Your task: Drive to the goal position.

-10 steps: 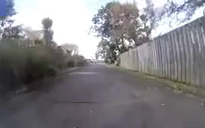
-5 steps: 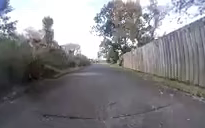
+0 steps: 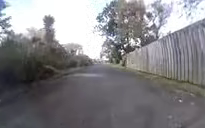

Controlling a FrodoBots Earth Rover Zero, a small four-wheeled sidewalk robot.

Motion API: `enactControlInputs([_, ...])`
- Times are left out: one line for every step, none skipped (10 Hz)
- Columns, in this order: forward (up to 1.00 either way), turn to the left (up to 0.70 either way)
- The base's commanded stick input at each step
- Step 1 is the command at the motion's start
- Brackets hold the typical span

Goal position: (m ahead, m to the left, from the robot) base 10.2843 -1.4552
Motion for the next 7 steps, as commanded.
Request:
enactControlInputs([0.85,0.00])
enactControlInputs([0.85,0.00])
enactControlInputs([0.85,0.00])
enactControlInputs([0.85,0.00])
enactControlInputs([0.85,0.00])
enactControlInputs([0.85,0.00])
enactControlInputs([0.85,0.00])
